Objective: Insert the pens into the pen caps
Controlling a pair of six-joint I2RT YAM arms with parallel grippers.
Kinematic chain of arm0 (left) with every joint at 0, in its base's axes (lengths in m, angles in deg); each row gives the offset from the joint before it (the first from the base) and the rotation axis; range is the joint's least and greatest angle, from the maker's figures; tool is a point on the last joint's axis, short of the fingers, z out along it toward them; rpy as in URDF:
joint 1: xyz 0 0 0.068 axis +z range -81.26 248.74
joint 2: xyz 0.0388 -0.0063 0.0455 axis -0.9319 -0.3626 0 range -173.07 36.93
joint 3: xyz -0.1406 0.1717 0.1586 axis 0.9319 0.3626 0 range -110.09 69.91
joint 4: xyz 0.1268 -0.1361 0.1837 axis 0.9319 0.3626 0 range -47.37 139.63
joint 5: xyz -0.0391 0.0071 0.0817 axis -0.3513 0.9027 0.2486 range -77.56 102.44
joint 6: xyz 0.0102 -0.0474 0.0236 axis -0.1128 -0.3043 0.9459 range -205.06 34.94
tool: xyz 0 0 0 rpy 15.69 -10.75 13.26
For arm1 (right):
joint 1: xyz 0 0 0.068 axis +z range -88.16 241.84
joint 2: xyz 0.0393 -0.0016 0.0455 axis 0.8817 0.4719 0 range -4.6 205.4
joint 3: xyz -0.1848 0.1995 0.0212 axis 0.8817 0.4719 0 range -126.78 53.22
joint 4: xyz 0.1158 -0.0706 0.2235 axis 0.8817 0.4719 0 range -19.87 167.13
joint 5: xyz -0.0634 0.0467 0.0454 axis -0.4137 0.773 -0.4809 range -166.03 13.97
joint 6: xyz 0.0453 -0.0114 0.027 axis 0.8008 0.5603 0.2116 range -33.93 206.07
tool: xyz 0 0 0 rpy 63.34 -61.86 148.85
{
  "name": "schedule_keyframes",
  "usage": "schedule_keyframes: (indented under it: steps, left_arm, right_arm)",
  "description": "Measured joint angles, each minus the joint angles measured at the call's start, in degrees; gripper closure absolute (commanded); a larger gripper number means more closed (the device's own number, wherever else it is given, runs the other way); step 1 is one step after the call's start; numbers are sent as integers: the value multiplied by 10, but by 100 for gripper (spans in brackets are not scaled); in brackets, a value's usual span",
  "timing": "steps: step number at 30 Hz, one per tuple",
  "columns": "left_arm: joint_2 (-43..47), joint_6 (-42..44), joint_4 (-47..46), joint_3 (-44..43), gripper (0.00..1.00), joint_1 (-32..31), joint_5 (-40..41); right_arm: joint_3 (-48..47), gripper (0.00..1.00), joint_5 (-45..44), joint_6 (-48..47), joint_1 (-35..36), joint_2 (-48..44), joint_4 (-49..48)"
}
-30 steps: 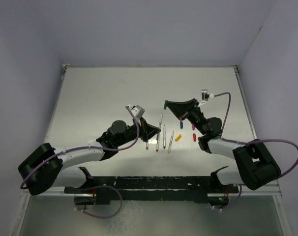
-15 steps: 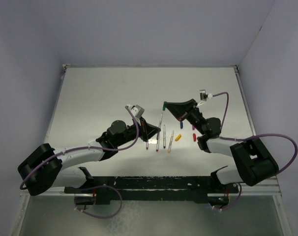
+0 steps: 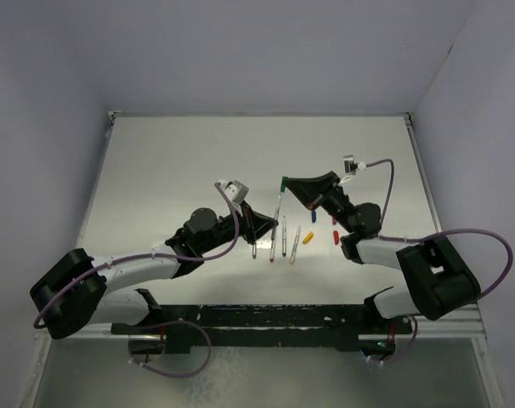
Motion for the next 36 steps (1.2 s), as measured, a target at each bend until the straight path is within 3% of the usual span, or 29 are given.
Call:
schedule_keyframes:
  steps: [36]
  left_arm:
    - [7,-16,1,22,100,0,-7]
  right_arm:
    - [0,100,10,9,9,24,0]
